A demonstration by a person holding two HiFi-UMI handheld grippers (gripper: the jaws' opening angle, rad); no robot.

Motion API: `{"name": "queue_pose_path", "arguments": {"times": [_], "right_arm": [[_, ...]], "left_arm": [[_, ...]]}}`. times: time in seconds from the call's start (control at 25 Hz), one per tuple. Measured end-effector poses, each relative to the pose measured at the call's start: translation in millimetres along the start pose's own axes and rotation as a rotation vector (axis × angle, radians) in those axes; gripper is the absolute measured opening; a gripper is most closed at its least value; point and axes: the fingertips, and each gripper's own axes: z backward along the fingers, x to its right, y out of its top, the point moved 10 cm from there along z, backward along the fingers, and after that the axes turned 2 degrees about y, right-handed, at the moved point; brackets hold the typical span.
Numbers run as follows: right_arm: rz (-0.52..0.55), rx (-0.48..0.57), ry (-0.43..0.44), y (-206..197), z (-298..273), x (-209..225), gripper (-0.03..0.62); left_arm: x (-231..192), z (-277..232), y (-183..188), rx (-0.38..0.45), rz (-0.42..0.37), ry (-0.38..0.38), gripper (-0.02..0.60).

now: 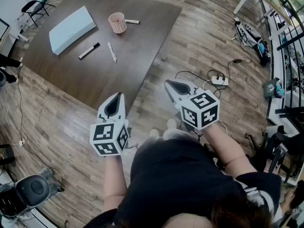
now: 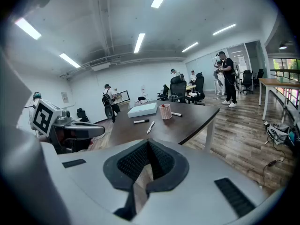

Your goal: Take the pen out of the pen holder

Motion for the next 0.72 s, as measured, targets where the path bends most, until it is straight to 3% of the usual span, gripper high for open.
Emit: {"name": "queue_pose_path", "arguments": {"times": [0.72], "right_arm": [[0.006, -0.037, 0.098, 4.8, -10.8, 73.0, 0.018]], "left_arm": [[35.5, -59.2, 12.3, 0.021, 0.042, 0.083, 0.028]]}}
